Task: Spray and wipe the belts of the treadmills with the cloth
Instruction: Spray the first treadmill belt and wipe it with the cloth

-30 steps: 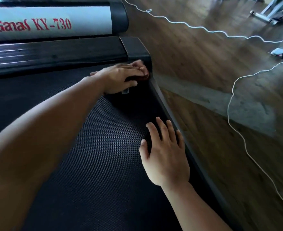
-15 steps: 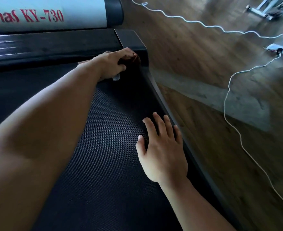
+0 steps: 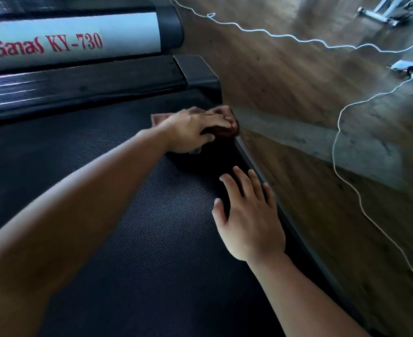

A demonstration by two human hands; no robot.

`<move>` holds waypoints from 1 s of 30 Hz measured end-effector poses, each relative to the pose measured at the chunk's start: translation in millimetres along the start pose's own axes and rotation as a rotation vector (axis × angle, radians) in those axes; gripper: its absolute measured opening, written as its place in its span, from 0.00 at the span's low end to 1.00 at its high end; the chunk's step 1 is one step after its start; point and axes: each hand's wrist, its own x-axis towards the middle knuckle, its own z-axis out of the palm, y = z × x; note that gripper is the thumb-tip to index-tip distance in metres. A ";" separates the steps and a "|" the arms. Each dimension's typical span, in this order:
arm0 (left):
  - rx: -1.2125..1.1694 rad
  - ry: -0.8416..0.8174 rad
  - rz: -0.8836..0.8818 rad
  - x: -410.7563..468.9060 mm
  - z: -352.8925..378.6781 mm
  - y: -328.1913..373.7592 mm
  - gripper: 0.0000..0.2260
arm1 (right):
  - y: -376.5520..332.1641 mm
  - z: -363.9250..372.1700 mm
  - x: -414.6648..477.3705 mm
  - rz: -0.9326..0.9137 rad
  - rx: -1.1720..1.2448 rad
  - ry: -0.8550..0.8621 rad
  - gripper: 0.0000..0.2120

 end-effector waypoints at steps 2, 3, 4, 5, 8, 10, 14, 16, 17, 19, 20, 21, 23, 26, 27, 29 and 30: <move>-0.007 -0.001 0.062 -9.5 9.9 9.7 0.23 | 0.4 -0.5 0.0 -0.005 -0.002 -0.011 0.26; -0.006 0.003 0.061 -13.9 12.3 13.9 0.23 | 0.7 -1.0 -0.2 -0.007 -0.005 -0.015 0.25; 0.001 0.010 0.044 -16.2 14.4 14.7 0.23 | 0.9 -1.2 -0.4 -0.010 -0.005 -0.014 0.25; 0.022 0.017 0.024 -17.3 14.2 15.2 0.22 | 0.8 -1.3 -0.6 -0.010 -0.003 -0.011 0.25; 0.109 0.047 -0.097 -11.5 6.2 4.8 0.23 | 1.0 -0.5 -1.2 -0.003 0.012 -0.007 0.25; 0.112 0.066 -0.249 -7.3 -2.5 -8.4 0.23 | 1.2 0.8 -1.0 -0.007 0.023 -0.014 0.26; 0.053 0.086 -0.374 -3.2 -8.1 -13.1 0.23 | 2.3 0.7 0.4 -0.014 0.039 -0.026 0.27; 0.058 0.063 -0.334 -8.5 -4.9 -7.1 0.23 | 1.3 -0.3 0.6 -0.014 0.043 -0.029 0.28; 0.058 0.052 -0.312 -13.4 -2.9 -2.8 0.23 | 0.9 -0.6 0.3 -0.010 0.048 -0.030 0.28; 0.045 0.040 -0.277 -26.9 2.9 6.2 0.24 | 0.6 -1.8 -0.1 -0.007 0.053 -0.038 0.28; 0.040 0.046 -0.252 -34.6 7.1 12.4 0.24 | 0.9 -2.1 0.0 -0.004 0.053 -0.049 0.27; 0.044 0.051 -0.221 -42.3 12.2 19.8 0.24 | 0.9 -3.0 -0.1 -0.003 0.054 -0.059 0.27; 0.048 0.040 -0.193 -56.6 20.0 36.3 0.23 | 0.9 -5.2 -0.5 -0.004 0.062 -0.076 0.26; 0.024 0.013 -0.221 -75.4 23.0 56.7 0.23 | 1.7 -8.0 -0.6 0.002 0.107 -0.067 0.26; 0.018 0.008 -0.224 -81.6 23.4 62.5 0.23 | 2.0 -9.3 -0.4 0.004 0.136 -0.057 0.24; 0.008 0.002 -0.230 -91.7 25.5 70.9 0.23 | 2.9 -14.3 -2.7 -0.001 0.225 -0.003 0.21; -0.003 -0.009 -0.247 -94.8 26.2 74.9 0.23 | 4.7 -17.9 -5.6 0.000 0.275 0.042 0.20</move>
